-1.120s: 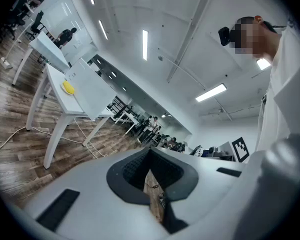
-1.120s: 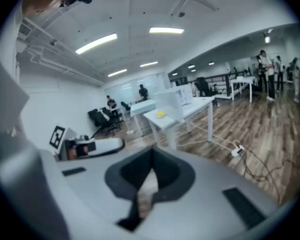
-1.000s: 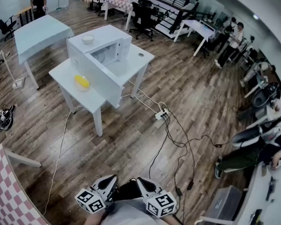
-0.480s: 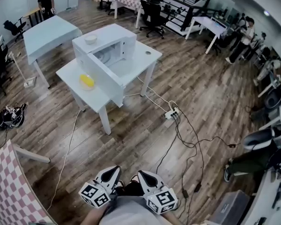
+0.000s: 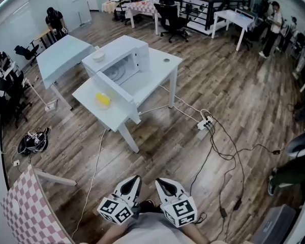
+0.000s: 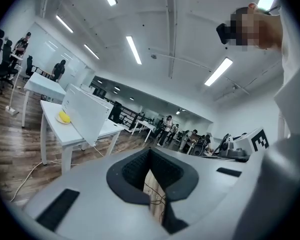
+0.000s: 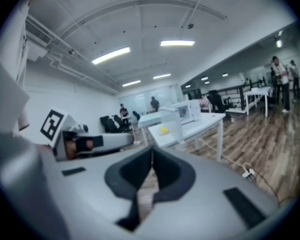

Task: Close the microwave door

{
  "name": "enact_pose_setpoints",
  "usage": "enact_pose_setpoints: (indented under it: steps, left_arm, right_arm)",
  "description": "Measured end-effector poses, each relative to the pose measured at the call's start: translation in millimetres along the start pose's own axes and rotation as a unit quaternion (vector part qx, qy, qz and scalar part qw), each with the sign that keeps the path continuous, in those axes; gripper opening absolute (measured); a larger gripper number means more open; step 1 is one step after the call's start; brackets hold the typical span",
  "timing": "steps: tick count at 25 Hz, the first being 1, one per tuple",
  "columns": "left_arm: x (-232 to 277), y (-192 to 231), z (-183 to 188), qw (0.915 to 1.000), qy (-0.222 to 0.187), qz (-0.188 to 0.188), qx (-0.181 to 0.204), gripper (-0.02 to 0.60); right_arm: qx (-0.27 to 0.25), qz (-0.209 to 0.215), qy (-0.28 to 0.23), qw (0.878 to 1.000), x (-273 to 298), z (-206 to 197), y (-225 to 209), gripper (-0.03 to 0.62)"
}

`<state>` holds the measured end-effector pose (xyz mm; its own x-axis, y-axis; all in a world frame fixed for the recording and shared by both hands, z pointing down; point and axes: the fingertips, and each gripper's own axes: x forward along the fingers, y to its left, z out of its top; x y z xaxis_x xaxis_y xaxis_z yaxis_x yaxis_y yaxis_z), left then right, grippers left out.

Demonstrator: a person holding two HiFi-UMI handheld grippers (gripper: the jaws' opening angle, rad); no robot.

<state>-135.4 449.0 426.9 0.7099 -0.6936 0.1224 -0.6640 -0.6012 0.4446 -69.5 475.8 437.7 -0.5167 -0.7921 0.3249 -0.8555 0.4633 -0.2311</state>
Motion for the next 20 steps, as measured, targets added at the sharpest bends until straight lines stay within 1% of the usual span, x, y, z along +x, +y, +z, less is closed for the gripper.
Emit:
enact_pose_setpoints:
  steps: [2, 6, 9, 14, 20]
  left_arm:
    - [6.4, -5.4, -0.5, 1.0, 0.003, 0.007, 0.004, 0.013]
    - [18.6, -4.8, -11.2, 0.9994, 0.025, 0.023, -0.003, 0.014]
    - [26.3, -3.9, -17.1, 0.9986, 0.036, 0.036, -0.013, 0.014]
    - [37.3, 0.1, -17.7, 0.9981, 0.047, 0.038, -0.013, 0.013]
    - [52.1, 20.5, -13.4, 0.9976, 0.051, 0.045, -0.016, 0.014]
  right_arm:
    - [-0.013, -0.003, 0.0, 1.0, -1.3, 5.3, -4.9, 0.023]
    - [0.0, -0.003, 0.0, 1.0, 1.0, 7.5, -12.6, 0.023]
    - [-0.003, 0.008, 0.009, 1.0, 6.5, 5.6, -14.3, 0.023]
    - [-0.011, 0.031, 0.03, 0.999, 20.4, 3.1, -17.8, 0.023]
    - [-0.026, 0.043, 0.041, 0.998, 37.1, 9.4, -31.5, 0.023]
